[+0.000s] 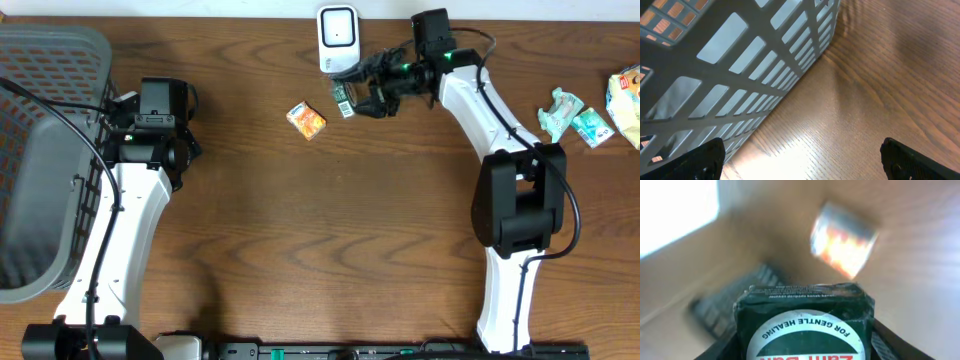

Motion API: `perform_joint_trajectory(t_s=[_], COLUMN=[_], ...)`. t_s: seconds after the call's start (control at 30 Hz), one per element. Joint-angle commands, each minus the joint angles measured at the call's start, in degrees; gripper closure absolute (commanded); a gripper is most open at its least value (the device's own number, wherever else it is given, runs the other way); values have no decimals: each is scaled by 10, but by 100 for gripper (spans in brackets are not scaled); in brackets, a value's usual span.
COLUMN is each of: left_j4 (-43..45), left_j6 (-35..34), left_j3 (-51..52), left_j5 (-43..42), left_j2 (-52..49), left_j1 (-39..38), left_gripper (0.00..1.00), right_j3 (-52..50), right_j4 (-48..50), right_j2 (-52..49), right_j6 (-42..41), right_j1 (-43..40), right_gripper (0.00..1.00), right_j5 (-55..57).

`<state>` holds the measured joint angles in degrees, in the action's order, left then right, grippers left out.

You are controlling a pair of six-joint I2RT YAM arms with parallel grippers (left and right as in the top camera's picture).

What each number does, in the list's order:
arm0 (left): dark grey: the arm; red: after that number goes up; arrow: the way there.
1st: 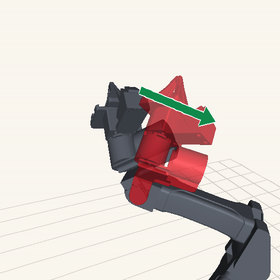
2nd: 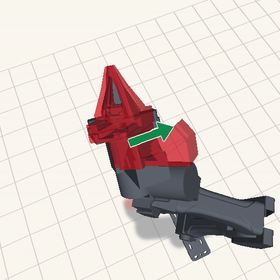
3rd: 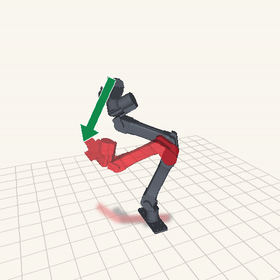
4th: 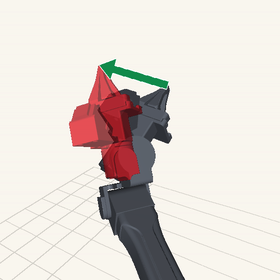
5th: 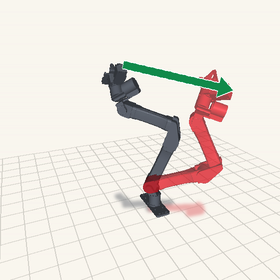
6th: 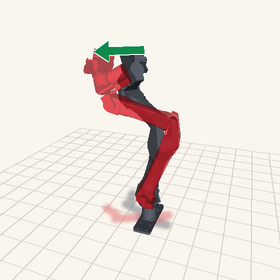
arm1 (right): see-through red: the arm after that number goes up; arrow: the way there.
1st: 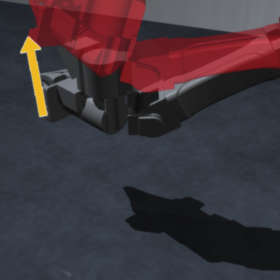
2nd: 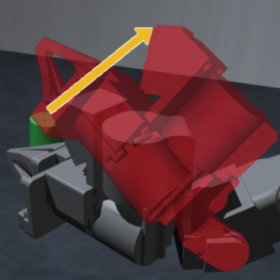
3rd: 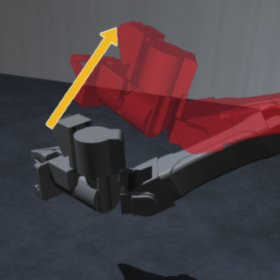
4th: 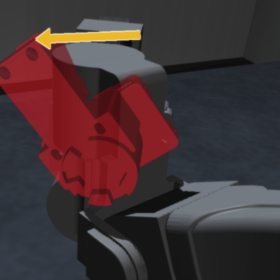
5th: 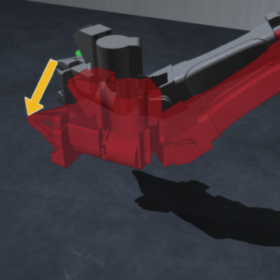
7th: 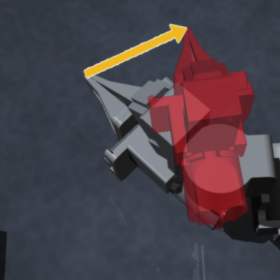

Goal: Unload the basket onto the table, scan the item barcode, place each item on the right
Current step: 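Hold the green tin up under the scanner with the right gripper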

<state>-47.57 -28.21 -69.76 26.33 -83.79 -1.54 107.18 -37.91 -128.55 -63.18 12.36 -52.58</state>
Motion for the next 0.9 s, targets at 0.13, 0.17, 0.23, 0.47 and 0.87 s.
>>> perform_joint_trajectory(t_s=[0.13,0.17,0.23,0.47,0.87], left_j4=[-2,-2,-2,-2,-2], left_j6=[7,7,7,7,7], left_j3=[2,2,2,2,2], left_j5=[14,13,14,14,14], left_j2=[-2,-2,-2,-2,-2], left_j1=[2,2,2,2,2], left_gripper=[3,2,2,2,2], right_j3=[1,1,1,0,0], right_j4=[121,147,202,353,596], right_j2=[20,20,20,16,-81], right_j6=[88,97,119,214,401], right_j1=[33,38,48,86,113], right_gripper=[52,52,52,54,50], right_j5=[448,464,501,669,706])
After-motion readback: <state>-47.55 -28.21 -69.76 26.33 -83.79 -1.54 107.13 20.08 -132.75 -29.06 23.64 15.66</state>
